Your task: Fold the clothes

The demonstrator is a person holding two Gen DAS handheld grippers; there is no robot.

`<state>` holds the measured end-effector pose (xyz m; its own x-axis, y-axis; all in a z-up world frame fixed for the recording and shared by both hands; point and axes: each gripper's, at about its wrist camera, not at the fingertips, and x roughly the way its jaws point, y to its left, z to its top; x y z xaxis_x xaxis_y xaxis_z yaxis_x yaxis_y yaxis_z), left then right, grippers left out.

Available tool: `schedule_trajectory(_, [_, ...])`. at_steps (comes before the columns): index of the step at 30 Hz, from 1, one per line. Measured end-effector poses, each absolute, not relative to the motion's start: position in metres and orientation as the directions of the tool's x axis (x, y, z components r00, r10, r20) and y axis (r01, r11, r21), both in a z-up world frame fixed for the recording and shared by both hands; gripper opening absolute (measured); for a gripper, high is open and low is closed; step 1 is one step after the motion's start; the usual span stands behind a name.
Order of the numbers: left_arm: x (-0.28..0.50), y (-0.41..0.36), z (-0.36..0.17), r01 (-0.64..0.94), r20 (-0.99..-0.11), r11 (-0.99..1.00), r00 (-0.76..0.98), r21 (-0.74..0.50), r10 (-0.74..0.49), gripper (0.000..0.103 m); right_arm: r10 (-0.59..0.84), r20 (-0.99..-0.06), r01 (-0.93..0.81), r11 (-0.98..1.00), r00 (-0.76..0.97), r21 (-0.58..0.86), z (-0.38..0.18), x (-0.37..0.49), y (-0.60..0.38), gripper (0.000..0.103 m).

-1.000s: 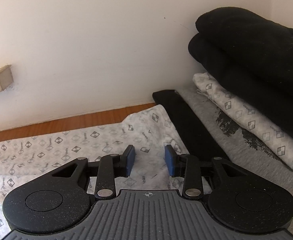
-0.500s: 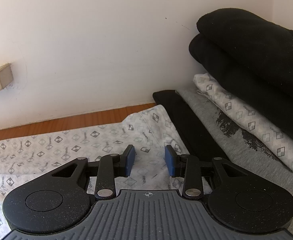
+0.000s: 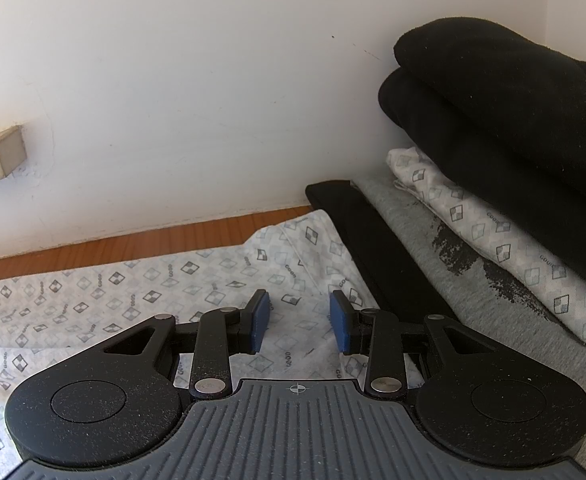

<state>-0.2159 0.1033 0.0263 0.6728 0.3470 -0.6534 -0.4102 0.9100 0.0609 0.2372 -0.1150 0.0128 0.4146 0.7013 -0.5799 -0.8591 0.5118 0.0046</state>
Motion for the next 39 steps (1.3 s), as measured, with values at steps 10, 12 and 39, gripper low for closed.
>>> schedule_trajectory(10, [-0.241, 0.107, 0.048, -0.493, -0.515, 0.869, 0.732, 0.051, 0.446, 0.0, 0.701, -0.579, -0.857, 0.515, 0.417, 0.006, 0.012, 0.235, -0.114, 0.035])
schedule_trajectory(12, [-0.247, 0.109, 0.056, -0.54, -0.461, 0.841, 0.736, 0.044, 0.496, 0.0, 0.703, -0.579, -0.859, 0.512, 0.414, 0.007, 0.011, 0.235, -0.114, 0.035])
schedule_trajectory(39, [-0.235, 0.118, 0.033, -0.533, -0.587, 0.829, 0.621, 0.171, 0.52, 0.001, 0.714, -0.58, -0.872, 0.49, 0.393, 0.012, 0.01, 0.23, -0.11, 0.041])
